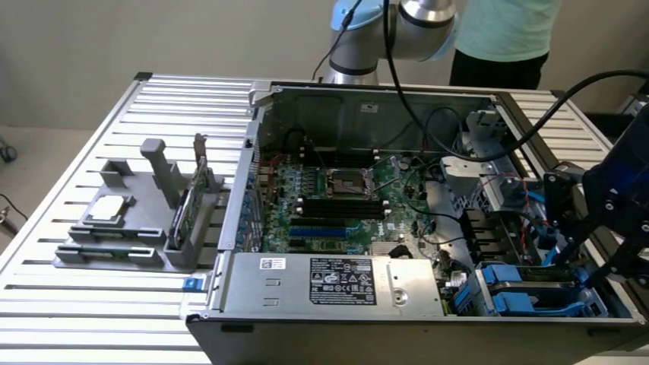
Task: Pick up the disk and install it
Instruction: 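Insert the first disk wire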
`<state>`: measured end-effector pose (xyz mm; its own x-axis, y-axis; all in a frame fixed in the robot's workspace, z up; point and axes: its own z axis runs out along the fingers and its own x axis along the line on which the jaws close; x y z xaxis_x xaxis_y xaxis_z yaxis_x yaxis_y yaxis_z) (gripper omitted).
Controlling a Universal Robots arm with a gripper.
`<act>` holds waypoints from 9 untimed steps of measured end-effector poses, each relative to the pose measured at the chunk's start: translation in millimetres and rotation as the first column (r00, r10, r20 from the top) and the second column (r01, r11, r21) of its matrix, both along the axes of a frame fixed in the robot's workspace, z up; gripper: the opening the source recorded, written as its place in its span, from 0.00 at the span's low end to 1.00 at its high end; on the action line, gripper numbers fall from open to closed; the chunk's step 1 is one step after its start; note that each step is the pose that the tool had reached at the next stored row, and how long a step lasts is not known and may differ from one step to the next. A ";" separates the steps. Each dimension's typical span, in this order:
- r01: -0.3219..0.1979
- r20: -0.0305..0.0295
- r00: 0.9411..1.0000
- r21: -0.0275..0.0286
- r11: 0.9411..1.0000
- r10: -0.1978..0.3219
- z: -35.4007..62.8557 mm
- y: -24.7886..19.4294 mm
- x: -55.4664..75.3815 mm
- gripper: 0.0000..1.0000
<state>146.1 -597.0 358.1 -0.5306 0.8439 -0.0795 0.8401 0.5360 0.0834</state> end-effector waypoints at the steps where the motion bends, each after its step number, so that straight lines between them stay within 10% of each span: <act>1: 0.017 0.000 1.000 0.000 1.000 -0.017 -0.1 0.0 0.0 0.36; 9: 0.116 -0.002 0.993 0.028 0.993 -0.116 -1.5 0.0 0.0 0.36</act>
